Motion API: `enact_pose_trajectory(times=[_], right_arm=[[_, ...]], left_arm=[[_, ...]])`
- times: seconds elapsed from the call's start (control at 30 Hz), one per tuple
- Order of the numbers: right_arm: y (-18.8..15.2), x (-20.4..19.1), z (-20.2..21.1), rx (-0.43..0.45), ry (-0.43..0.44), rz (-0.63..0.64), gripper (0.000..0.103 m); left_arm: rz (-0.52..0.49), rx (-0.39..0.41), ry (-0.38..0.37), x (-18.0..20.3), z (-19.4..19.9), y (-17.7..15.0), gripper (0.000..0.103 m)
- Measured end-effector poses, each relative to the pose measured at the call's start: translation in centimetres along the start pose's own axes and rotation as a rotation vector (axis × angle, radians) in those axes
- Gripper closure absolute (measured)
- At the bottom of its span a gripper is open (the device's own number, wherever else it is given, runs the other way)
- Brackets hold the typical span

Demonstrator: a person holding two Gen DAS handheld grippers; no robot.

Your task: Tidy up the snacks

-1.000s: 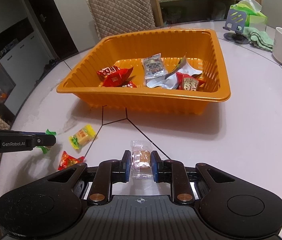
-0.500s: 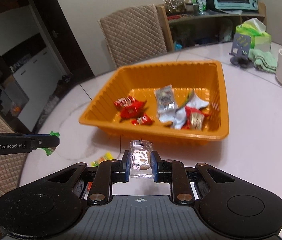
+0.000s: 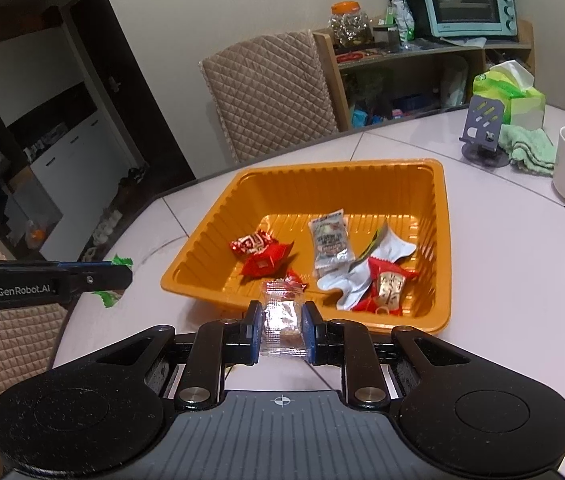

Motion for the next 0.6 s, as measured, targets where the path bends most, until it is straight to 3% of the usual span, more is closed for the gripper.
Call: enact_pose_trajectory(times=[0.6], right_arm=[[4.6,0.7,-1.4,0.066,-0.02,0.011,0.081]], left_arm=[[-0.074,0.013,-0.026,1.6,-3.8,4.7,0.084]])
Point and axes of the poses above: each gripper's, at about its wrist camera, not at the fingertips, and z roughly against the way its jaws point, x to its right, y to its top, the point moved 5 cm from there along -z, roughly the way its jaws point, and after that the axes turned 11 degrees about -z, right-handed, at the moved point
